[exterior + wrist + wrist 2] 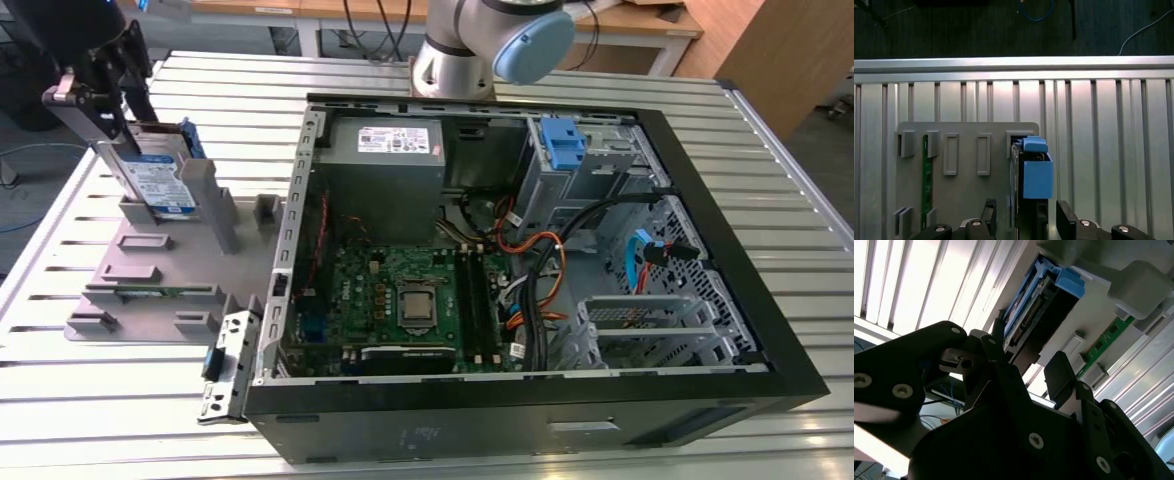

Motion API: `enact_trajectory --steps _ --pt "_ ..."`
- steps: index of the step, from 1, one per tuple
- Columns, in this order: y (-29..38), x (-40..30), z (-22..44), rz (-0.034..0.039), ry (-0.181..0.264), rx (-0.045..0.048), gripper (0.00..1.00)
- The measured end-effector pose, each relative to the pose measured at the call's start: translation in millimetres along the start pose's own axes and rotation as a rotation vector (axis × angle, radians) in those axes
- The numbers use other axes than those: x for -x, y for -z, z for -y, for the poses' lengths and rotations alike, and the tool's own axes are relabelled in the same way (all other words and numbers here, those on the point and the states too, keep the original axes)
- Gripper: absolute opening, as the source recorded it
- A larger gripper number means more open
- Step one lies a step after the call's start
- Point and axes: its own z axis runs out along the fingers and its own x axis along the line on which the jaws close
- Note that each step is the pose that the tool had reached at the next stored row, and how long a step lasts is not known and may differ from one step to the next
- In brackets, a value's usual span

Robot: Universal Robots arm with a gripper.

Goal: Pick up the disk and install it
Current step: 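Pick up the disk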

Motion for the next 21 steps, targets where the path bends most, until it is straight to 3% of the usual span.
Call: enact_trajectory --steps 4,8,21 --pt "-5.3 -0.1 -0.1 0.0000 0.005 -0.0059 0.59" --pt "-6.4 -0.2 0.1 -0.0001 0.030 -0.0154 0.59" --pt "-5.5 -0.2 0.0 0.0005 0.069 -0.0146 0.59"
